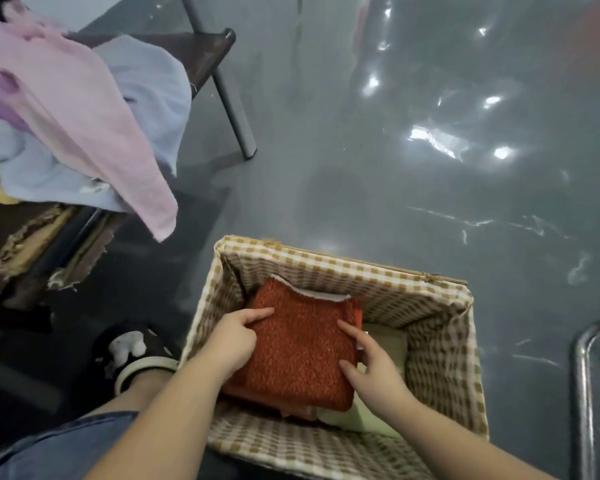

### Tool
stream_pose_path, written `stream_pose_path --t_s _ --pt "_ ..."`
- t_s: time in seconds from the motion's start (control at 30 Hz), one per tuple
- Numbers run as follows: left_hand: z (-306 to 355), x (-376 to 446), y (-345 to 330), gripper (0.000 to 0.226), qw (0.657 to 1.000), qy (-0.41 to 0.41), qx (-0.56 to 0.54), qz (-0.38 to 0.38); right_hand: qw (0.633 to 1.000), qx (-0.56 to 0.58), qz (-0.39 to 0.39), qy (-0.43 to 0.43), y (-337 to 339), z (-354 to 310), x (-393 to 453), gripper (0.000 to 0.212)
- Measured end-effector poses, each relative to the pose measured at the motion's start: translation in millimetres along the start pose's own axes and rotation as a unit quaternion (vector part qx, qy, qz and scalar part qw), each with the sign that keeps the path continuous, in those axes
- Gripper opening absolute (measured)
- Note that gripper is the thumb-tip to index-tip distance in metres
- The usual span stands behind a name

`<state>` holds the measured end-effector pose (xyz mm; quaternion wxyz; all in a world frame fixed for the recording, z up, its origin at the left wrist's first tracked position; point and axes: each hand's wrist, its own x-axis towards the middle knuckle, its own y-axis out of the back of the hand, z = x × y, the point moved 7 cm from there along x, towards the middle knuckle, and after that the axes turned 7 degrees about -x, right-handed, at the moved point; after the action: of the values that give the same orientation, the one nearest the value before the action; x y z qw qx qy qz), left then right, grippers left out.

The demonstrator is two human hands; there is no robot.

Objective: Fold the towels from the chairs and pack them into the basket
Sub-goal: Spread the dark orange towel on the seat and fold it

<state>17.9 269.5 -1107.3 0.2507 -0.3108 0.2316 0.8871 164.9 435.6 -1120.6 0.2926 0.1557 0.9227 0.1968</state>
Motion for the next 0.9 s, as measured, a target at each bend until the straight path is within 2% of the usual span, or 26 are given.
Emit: stream_pose_path --t_s 0.17,0.3,0.5,0.67,0.77,0.9 --pt "-20 15 12 0.062 0.999 0.024 0.005 0.035 1.0 0.002 -0.024 -0.019 -28 6 17 0.059" --pt "-33 17 10 0.066 0.996 0.03 0.082 -0.011 0.997 -0.016 -0.064 -0.027 -51 13 23 0.063" --pt "-19 0 2 0.066 0.979 -0.018 0.201 -0.041 0.989 -0.094 -0.104 -0.04 -51 11 16 0.072" --pt "11 -32 -1 0.06 0.934 -0.103 0.34 -0.028 0.959 -0.273 -0.063 0.048 -26 -30 6 0.075" --pt "27 -56 -1 0.061 0.899 -0.15 0.412 -0.013 0.93 -0.343 -0.058 0.116 -22 -64 -2 0.073" --pt "52 -89 9 0.06 0.865 -0.213 0.454 0.038 0.892 -0.409 -0.037 0.188 -15 -111 -17 0.072"
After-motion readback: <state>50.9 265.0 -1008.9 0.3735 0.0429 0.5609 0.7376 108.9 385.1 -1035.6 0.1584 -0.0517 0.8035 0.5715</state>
